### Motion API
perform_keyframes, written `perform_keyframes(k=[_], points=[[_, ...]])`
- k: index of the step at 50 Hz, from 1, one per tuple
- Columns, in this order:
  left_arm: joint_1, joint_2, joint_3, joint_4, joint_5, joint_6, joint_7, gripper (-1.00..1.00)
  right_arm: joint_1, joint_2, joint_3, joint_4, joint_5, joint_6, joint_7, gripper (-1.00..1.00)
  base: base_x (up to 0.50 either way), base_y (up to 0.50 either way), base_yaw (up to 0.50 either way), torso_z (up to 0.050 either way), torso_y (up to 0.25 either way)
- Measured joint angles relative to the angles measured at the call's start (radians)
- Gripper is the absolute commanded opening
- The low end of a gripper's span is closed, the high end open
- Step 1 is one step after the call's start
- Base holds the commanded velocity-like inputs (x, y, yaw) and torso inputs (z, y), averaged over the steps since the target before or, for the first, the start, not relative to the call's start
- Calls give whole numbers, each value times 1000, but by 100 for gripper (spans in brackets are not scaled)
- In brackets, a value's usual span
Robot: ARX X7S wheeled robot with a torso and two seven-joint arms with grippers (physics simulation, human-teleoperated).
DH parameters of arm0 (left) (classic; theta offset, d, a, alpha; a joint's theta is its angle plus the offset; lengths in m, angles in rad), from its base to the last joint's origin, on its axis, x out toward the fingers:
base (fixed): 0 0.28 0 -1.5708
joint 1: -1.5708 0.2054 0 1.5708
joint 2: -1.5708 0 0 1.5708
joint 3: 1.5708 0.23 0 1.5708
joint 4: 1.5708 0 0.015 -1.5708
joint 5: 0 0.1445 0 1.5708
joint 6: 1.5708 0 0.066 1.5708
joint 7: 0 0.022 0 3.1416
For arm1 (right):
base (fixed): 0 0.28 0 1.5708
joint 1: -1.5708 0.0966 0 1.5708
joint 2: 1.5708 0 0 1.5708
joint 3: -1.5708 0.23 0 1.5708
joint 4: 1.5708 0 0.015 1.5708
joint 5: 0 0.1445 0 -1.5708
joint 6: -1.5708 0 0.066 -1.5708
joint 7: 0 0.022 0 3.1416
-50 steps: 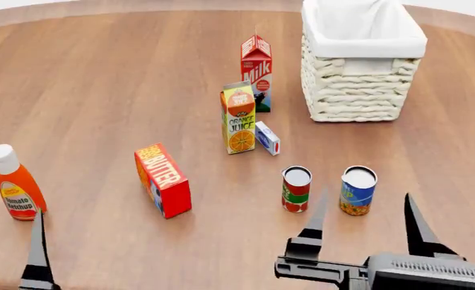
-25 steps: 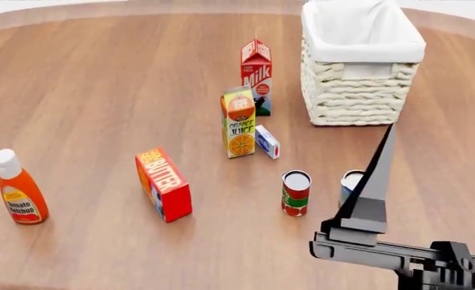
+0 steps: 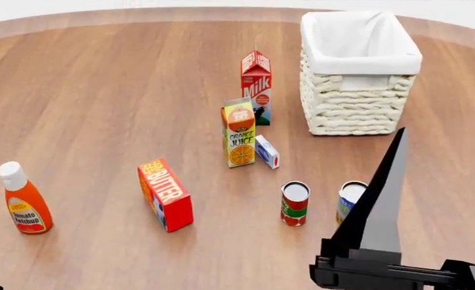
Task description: Pick up the alphabet soup and the tomato sauce, and put them in the basket.
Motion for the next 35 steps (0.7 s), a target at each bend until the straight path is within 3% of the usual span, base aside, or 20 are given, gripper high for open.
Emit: perform_keyframes(k=[12, 19, 35], points=[[9, 1, -2, 2, -14, 9, -8, 100, -17, 11, -1, -32, 33, -11, 2, 100, 0, 0, 0, 50, 0], [15, 2, -4, 2, -25, 17, -11, 100, -22, 16, -4, -36, 50, -15, 3, 100, 0, -18, 0, 0, 0], [15, 2, 10, 3, -28, 21, -8, 100, -24, 33, -10, -47, 71, -13, 13, 100, 0, -240, 0, 0, 0]])
